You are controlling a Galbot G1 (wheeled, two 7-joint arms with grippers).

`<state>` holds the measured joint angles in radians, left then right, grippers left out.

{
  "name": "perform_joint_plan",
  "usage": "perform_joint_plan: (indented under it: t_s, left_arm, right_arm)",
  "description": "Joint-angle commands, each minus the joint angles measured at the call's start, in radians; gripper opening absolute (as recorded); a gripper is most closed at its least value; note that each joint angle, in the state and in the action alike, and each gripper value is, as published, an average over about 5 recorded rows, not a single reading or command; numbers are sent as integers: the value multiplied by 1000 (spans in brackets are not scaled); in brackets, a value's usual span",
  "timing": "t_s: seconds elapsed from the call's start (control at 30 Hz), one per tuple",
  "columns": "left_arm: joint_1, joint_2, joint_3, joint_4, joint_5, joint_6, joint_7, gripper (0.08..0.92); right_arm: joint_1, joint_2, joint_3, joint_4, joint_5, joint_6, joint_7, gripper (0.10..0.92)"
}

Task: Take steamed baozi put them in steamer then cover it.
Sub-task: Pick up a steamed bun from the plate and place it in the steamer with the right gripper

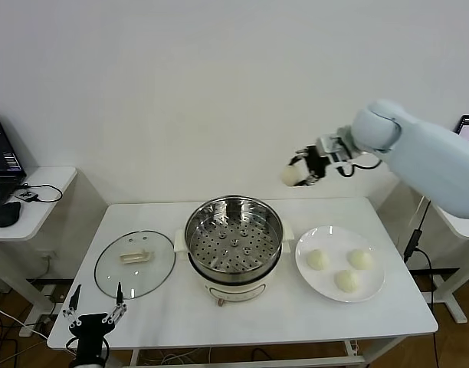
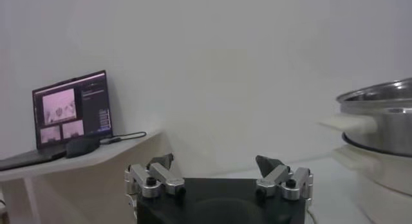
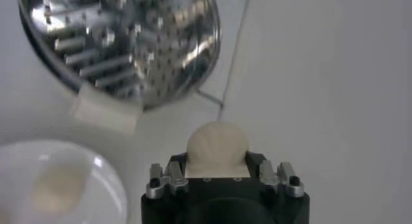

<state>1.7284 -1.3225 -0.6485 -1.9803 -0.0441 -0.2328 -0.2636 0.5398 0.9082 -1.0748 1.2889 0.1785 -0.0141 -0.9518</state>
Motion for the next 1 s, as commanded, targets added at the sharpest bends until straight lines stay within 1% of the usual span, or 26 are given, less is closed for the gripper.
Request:
perform_joint_plan:
  t_s: [0.03,0.17,0.27,0.63,1.0]
  left_arm:
    - [-5,-2,-2,6,-8,0,1,823]
    - [-12,-5,-3,14,-10,-1,1,823]
    - [-13,-6,-7,15,-12,-2,1,823]
    - [-10,-9,-16,16,-16,-4,1,823]
    - [-13,-10,-16,18,-12,-8,1,823]
  right_arm:
    - [57,168,-165,27,-8,80,31,585]
    - [22,212,-198,18,-98,152,57,585]
    - [-5,235,-204,0,-195,211,74,585]
    - [-128,286,-152,-118,-494,388,144,585]
    - [-200,300,-66,-210,-685,478,215,585]
